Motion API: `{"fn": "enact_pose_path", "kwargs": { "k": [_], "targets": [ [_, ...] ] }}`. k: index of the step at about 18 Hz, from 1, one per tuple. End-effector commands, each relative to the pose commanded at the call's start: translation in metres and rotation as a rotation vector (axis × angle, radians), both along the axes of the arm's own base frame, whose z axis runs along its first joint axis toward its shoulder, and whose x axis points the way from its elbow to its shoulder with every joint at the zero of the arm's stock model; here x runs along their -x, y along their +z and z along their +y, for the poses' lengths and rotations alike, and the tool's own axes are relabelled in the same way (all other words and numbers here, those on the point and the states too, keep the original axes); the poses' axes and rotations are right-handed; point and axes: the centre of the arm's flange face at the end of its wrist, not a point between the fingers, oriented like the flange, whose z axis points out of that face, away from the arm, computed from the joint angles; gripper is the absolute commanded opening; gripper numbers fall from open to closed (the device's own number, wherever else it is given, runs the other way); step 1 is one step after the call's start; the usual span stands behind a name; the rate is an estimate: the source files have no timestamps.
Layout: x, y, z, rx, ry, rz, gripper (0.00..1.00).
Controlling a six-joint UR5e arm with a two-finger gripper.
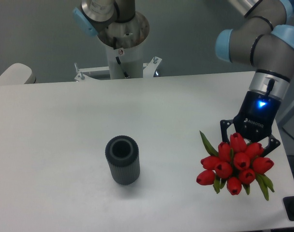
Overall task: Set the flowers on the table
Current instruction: 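Lift the held red tulip bouquet slightly with the gripper, then move the tulips toward the grey vase and lower them near the table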
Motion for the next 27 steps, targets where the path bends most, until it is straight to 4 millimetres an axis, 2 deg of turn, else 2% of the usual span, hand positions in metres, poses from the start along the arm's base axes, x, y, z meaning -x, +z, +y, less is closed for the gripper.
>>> {"fn": "enact_pose_path", "kwargs": {
  "k": [4, 6, 9, 15, 21, 27],
  "targets": [
    [-0.003, -0.005, -0.003, 0.125, 0.029, 0.074, 0.33],
    [-0.015, -0.013, 0.004, 0.209, 0.03, 0.111, 0.33],
    [-0.018, -0.027, -0.001, 0.321, 0.062, 0.142, 0.33],
    [-0.047, -0.047, 0.021, 0.539, 0.042, 0.24, 0.33],
    [-0.093, -0.099, 0.037, 0.878, 0.017, 0.335, 0.33],
    [-0.112, -0.144, 0.027, 0.986, -0.008, 0.294, 0.33]
  ]
}}
